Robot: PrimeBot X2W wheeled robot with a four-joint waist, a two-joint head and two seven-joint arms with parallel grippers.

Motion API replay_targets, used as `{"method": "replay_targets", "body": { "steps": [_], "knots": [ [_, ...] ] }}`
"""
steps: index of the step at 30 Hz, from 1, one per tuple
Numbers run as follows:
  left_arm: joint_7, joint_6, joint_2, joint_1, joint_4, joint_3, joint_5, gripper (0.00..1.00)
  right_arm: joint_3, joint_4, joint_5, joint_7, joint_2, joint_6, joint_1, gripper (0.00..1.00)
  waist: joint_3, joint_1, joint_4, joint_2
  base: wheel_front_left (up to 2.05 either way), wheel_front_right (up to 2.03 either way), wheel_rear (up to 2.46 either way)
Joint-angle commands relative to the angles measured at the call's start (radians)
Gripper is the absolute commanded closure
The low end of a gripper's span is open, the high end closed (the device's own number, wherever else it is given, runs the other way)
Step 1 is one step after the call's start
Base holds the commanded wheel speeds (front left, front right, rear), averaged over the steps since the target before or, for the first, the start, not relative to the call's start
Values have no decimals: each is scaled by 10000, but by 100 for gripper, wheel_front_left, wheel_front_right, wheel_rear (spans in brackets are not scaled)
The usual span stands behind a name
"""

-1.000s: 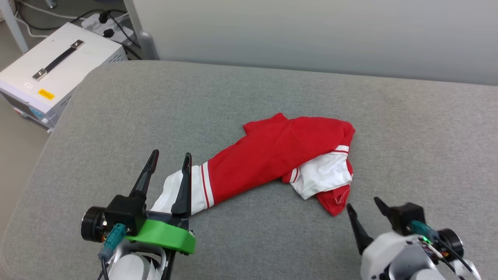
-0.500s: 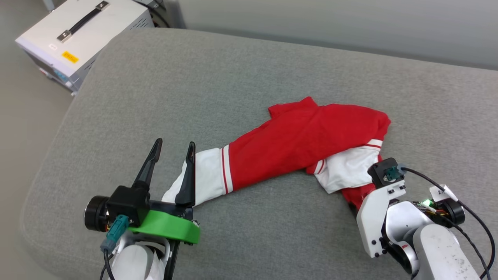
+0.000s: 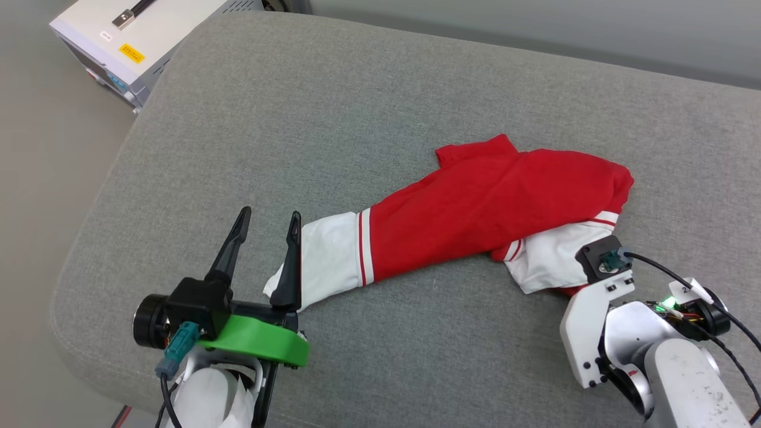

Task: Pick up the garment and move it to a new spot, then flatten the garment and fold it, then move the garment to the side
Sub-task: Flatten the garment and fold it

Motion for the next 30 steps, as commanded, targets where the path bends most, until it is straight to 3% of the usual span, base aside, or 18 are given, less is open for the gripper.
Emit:
{"method": "replay_targets", "body": {
  "steps": [1, 5, 18, 23, 30],
  "knots": [
    [-57, -54, -66, -124, 13, 49, 59, 0, -107, 190, -58, -17, -195, -9, 69, 100, -85, 1, -82, 106, 0, 0, 0],
    [-57, -65, -75, -56, 51, 67, 71, 0, -446, -266, -68, -76, -724, -9, 140, 100, -277, 1, -257, 106, 0, 0, 0],
    [-57, -85, -85, 44, 11, 8, -24, 0, -2420, -2516, 388, 891, -3506, -9, 513, 100, -529, 1, -727, 106, 0, 0, 0],
    [-57, -93, -86, -159, 3, -246, -108, 0, -2679, -1828, 608, 752, -4830, -9, -590, 100, -153, 1, -471, 106, 0, 0, 0],
    [-57, -100, -86, -391, 70, -442, -212, 0, -2084, 499, 921, 85, -5591, -9, -2424, 100, 272, 1, 116, 106, 0, 0, 0]
  ]
}}
